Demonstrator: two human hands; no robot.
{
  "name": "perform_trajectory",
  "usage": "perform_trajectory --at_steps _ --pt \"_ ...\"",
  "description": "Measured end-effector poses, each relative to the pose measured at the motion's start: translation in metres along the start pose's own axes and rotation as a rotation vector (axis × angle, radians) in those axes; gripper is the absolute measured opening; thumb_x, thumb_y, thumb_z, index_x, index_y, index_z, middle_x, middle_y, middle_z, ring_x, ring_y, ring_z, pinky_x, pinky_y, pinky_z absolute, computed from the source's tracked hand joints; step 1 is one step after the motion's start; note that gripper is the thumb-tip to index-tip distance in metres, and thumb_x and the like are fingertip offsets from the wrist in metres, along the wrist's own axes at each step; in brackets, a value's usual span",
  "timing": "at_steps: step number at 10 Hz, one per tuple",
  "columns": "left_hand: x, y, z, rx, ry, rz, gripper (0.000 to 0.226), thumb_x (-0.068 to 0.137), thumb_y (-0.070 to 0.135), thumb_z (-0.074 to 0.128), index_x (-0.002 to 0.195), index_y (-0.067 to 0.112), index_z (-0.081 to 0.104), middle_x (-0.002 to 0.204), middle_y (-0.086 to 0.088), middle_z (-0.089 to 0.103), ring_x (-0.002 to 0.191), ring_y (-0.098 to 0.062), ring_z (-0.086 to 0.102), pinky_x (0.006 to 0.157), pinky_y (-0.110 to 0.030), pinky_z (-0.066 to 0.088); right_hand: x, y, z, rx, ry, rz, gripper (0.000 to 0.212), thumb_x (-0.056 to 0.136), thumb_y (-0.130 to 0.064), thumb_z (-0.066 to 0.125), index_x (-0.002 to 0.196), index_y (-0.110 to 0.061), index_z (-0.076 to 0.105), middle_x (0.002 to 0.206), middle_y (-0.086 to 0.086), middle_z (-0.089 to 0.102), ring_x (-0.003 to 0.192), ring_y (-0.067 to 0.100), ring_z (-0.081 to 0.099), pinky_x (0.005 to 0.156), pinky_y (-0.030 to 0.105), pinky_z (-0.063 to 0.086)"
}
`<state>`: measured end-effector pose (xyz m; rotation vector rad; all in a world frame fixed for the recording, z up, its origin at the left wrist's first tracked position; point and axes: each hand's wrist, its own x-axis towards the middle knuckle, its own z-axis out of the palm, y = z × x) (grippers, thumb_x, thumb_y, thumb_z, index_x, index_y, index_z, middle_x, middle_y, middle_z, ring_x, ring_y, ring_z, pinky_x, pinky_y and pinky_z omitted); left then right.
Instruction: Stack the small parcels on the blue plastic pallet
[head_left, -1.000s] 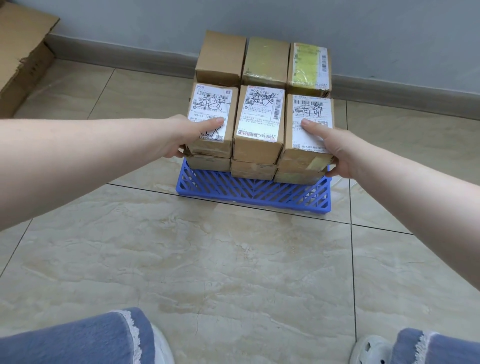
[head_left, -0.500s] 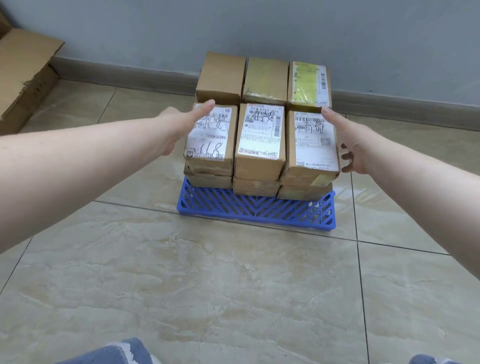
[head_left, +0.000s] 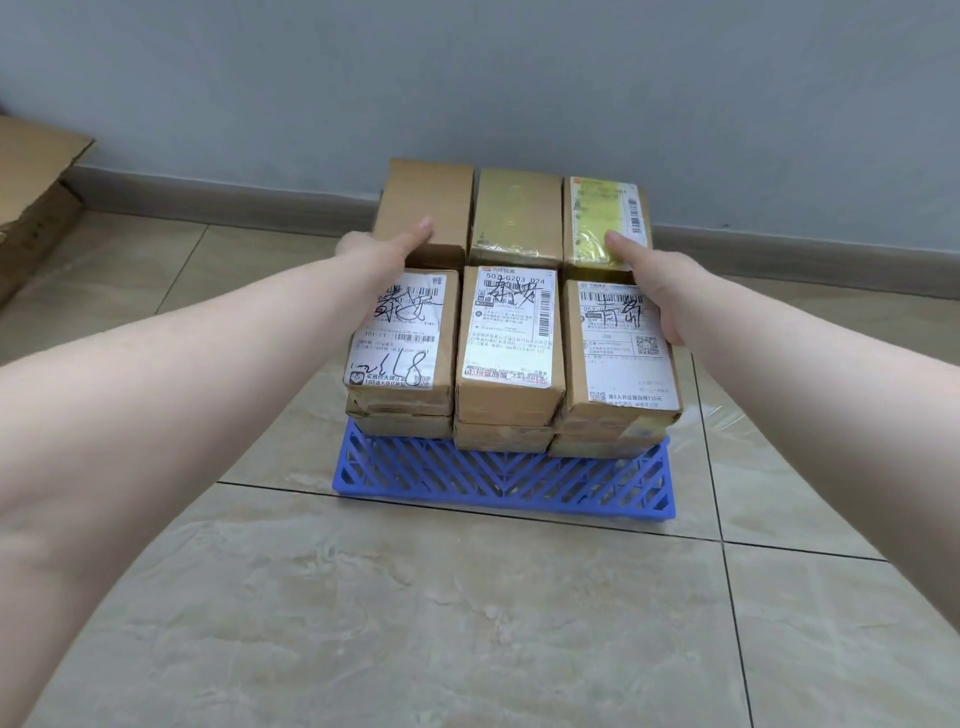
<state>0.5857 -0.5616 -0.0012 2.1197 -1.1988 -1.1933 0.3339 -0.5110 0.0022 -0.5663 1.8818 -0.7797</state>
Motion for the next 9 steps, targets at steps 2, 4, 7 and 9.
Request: perform_trajectory --at_steps 2,4,7,9 --pt "0.006 -0.004 -0.001 0.024 -0.031 0.011 0.105 0.07 0.077 0.06 0.152 0.019 0.027 0.141 -0.009 0.05 0.123 -0.034 0.051 0.097 -0.043 0.045 0.001 0.003 -0.002 0.037 0.0 -0.005 0.04 0.082 -0.052 0.069 0.099 -0.019 0.054 0.084 0.002 0.075 0.063 0.017 0.071 0.059 0.031 0.056" --pt "0.003 -0.003 -0.002 0.025 -0.072 0.036 0.104 0.073 0.076 0.058 0.152 0.017 0.026 0.135 -0.008 0.054 0.118 -0.032 0.054 0.083 -0.038 0.041 0.003 0.004 -0.005 0.076 -0.012 -0.001 0.042 0.08 -0.048 0.074 0.103 -0.019 0.054 0.081 0.002 0.076 0.058 0.017 0.072 0.053 0.028 0.056" --pt "0.0 -0.001 -0.003 0.057 -0.051 0.044 0.104 0.072 0.079 0.056 0.15 0.015 0.031 0.134 -0.009 0.054 0.118 -0.032 0.053 0.09 -0.041 0.042 -0.005 0.003 -0.006 -0.016 -0.03 -0.022 0.049 0.081 -0.052 0.07 0.112 -0.018 0.055 0.082 0.0 0.074 0.058 0.015 0.071 0.053 0.027 0.055" --pt "-0.01 0.001 -0.01 0.13 0.016 0.09 0.104 0.073 0.079 0.054 0.15 0.013 0.03 0.119 -0.007 0.057 0.099 -0.025 0.056 0.08 -0.037 0.045 -0.013 -0.003 -0.015 -0.28 0.062 -0.148 0.091 0.076 -0.07 0.062 0.148 -0.02 0.036 0.145 0.007 0.049 0.131 0.032 0.047 0.106 0.05 0.038"
